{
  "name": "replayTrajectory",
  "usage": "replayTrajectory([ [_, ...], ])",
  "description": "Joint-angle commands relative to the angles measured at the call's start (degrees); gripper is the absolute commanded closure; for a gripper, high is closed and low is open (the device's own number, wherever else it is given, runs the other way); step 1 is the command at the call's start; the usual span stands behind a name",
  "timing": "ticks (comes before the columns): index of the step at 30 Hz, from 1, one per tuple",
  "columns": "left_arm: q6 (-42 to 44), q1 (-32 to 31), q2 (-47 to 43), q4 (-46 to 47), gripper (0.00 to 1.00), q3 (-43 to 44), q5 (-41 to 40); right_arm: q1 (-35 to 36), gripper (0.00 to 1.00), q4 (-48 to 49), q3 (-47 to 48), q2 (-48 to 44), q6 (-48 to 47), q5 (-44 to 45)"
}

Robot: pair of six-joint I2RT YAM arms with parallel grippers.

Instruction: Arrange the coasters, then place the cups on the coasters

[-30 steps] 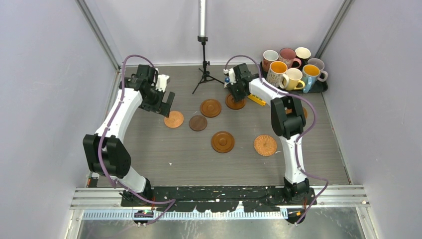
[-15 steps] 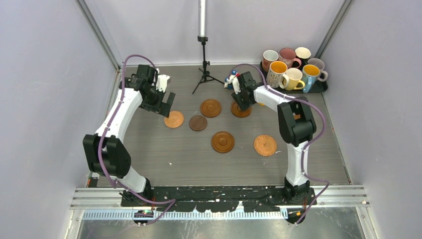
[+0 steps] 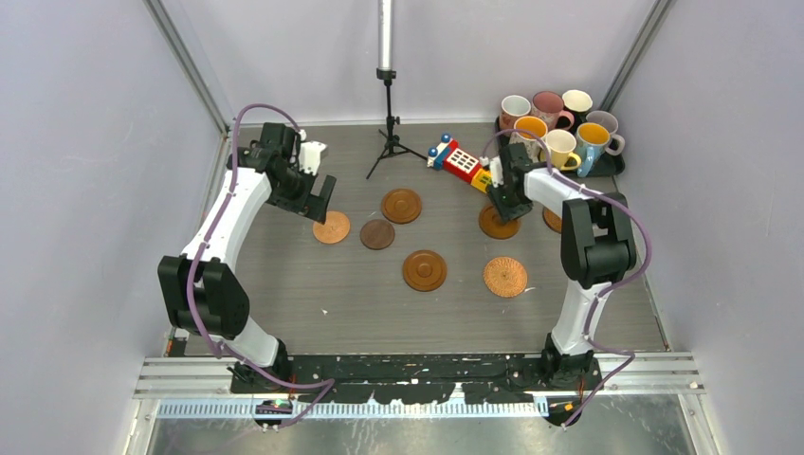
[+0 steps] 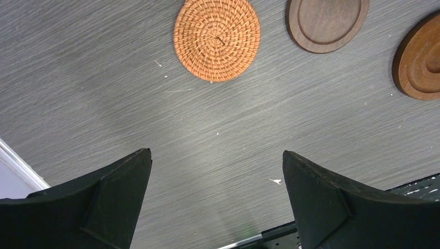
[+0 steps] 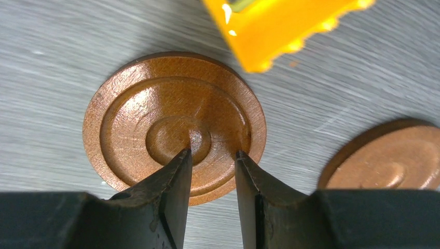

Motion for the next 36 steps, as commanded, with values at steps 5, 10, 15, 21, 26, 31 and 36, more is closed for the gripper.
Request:
replayTrajectory([
  [5,0.8,0.2,-0.9,1.7,0.00,1.1,2.3,-4.3,0.59,-1.3,3.0,0.7,0.4,1.2],
  [10,1.4,0.2,-0.7,0.8,0.00,2.0,2.1,-4.2,0.59,-2.0,5.2,2.2,1.6,-0.4],
  [15,1.9,0.2,-1.4,0.1,0.00,1.9,2.0,-4.2,0.59,-3.7,4.7,0.3,0.6,-0.7],
  [21,0.9,0.2,-2.4,0.2,0.00,0.9,2.7,-4.2,0.58,-6.7,5.2,-5.8,-0.4,-3.2],
  [26,-3.3,1.9,-3.2,2.3,0.00,-0.9,5.7,-1.4,0.55,-6.8,8.4,-7.9,0.8,-9.8],
  [31,-6.5,4.8,-5.4,4.9,0.00,-3.4,7.5,5.3,0.48,-5.2,14.8,-4.3,3.6,-12.0],
  [36,-6.6,7.1,-7.5,3.8,0.00,-4.4,6.9,11.0,0.41,-1.9,21.8,2.0,6.4,-12.1],
])
